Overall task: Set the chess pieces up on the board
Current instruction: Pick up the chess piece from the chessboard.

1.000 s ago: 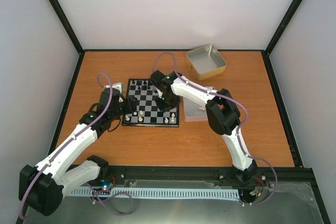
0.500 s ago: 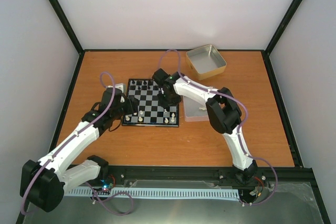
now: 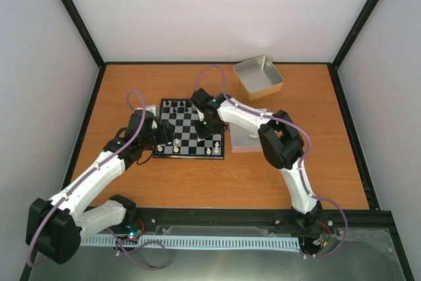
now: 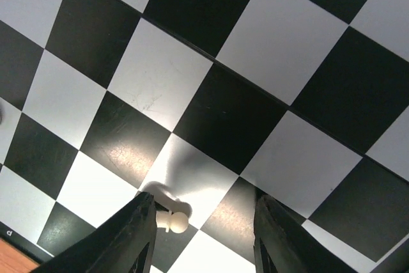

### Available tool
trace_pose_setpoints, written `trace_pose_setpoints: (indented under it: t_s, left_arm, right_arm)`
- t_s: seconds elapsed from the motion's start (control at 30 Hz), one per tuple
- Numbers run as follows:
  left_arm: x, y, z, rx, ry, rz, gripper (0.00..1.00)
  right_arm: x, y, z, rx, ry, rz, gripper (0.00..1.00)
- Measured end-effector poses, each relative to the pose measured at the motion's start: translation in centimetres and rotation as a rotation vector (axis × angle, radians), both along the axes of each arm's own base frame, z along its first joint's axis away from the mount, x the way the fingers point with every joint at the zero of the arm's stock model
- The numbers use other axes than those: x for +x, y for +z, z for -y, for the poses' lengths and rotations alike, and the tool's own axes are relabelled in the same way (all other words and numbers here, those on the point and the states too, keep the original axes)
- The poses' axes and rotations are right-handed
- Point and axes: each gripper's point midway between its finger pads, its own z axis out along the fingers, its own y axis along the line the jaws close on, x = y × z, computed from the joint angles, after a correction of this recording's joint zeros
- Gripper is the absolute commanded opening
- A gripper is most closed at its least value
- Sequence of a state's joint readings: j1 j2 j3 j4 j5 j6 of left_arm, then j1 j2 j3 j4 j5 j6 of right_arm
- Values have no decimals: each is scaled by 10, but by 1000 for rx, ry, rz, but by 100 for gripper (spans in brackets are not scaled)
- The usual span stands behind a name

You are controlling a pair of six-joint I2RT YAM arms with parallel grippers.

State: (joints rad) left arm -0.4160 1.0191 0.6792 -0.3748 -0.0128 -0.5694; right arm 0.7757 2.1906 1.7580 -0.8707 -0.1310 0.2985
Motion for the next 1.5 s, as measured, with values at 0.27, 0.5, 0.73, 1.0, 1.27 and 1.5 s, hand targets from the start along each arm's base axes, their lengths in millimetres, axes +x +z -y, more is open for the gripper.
trace_pose_setpoints:
  t_s: [0.27,0.5,0.73,1.0,1.27,1.5]
  left_arm:
    - [-1,0,1,-5,-6,-2,63]
    - [-1,0,2,-6,-7,-3,63]
    - [-1,-1,2,-7,-10,-5,63]
    - [-1,-1,3,-9,-12,-6,63]
    - [-1,-1,3,-10,-13,-6,63]
    - [-1,-1,3,-12,-16,-7,63]
  right_arm:
    - [-4,0,-3,-14,13,10,43]
    - [-3,-1,0,-38,6,27,46]
    - [-4,3,-4,-46,-45,33,49]
    - [-18,3,-11,-90,-114,54,37]
    - [-26,-7,2,-144,-196,53,34]
    - [-26,-9,6,-155,-227,59,28]
